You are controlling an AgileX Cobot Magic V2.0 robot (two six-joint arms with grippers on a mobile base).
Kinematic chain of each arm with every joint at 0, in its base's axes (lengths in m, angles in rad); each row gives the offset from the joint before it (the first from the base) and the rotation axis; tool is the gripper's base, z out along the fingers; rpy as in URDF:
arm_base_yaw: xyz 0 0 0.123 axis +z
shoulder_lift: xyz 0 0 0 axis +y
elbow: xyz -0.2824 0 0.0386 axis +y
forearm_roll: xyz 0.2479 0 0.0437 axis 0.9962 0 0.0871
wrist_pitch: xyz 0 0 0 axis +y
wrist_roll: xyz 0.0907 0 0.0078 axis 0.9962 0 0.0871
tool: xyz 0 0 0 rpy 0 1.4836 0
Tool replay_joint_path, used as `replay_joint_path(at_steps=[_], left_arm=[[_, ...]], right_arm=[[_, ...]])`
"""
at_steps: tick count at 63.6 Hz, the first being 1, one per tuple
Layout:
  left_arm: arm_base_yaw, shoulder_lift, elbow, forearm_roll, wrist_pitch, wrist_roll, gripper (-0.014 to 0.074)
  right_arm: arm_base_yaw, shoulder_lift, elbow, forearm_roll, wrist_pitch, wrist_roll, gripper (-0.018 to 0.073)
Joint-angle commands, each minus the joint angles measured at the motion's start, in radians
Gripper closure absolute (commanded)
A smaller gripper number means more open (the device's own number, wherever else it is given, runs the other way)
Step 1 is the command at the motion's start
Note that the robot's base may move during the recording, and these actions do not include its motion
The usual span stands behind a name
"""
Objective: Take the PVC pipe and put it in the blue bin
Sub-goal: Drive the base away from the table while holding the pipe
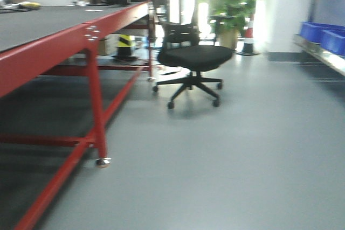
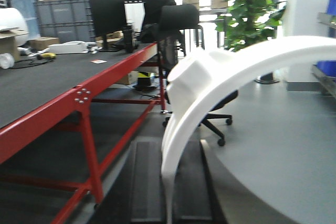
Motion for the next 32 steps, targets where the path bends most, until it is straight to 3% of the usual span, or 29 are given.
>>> replay_joint_path(at_steps=[1,32], left_arm=[[-0.004,-0.005,-0.003,-0.004,-0.028,0.003,0.0707],[-0.004,-0.005,-0.003,-0.004,-0.028,0.003,0.0707]], right_arm=[[0.000,-0.005,0.002,-0.014,-0.026,-0.002,0.0727],[0.000,-0.005,0.002,-0.014,-0.026,-0.002,0.0727]])
